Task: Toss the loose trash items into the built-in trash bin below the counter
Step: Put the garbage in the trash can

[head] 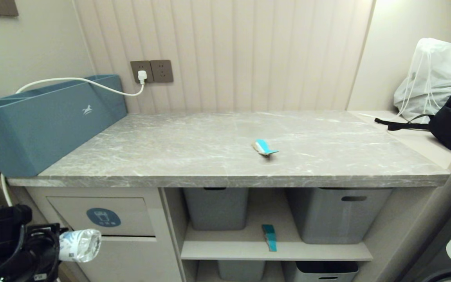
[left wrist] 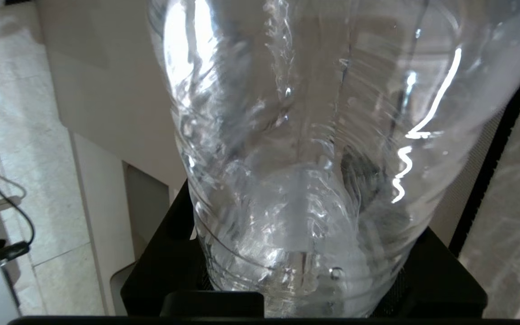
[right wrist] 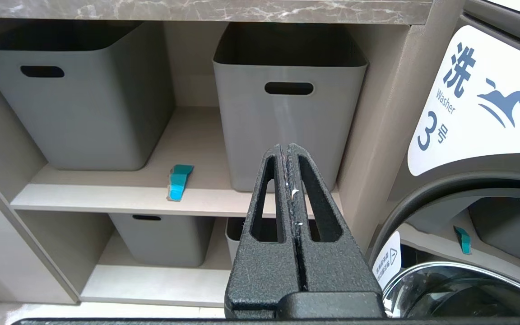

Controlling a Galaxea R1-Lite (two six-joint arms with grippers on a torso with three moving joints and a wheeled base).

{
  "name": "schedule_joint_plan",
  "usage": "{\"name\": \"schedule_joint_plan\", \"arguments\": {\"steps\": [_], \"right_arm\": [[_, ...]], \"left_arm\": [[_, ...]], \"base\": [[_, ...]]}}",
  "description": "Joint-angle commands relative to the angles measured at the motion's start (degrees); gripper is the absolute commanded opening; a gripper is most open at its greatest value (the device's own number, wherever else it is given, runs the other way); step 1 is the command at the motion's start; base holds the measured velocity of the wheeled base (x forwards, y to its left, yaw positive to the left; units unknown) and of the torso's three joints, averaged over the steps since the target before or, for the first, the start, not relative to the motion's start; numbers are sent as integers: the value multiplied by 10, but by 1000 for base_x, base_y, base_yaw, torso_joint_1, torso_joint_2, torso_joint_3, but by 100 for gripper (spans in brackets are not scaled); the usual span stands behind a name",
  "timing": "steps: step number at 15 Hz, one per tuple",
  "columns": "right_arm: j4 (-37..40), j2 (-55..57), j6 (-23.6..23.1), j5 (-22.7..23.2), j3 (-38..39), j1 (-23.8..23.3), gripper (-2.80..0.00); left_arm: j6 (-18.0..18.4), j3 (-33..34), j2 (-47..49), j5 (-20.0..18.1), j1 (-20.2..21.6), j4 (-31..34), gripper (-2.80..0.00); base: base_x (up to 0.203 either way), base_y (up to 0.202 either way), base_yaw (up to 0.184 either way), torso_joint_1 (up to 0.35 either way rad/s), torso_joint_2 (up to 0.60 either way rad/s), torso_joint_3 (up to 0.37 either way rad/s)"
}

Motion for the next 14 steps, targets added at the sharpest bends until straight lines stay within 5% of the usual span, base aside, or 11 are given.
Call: {"name": "schedule_joint_plan", "arguments": {"steps": [1, 6, 11, 14], "right_arm": [[0, 0, 0, 0, 0, 0, -280], [0, 0, -1, 0, 0, 0, -280], [0, 0, -1, 0, 0, 0, -280], [0, 0, 0, 0, 0, 0, -280]], "left_arm": [[-4, 0, 56, -2, -1, -29, -280], [3, 12, 110, -42, -2, -67, -280], [-17, 48, 48, 18, 6, -53, -280], [-25, 56, -4, 28, 62, 0, -280]], "base": [[0, 0, 0, 0, 0, 0], [0, 0, 0, 0, 0, 0], [0, 0, 0, 0, 0, 0], [0, 0, 0, 0, 0, 0]]}}
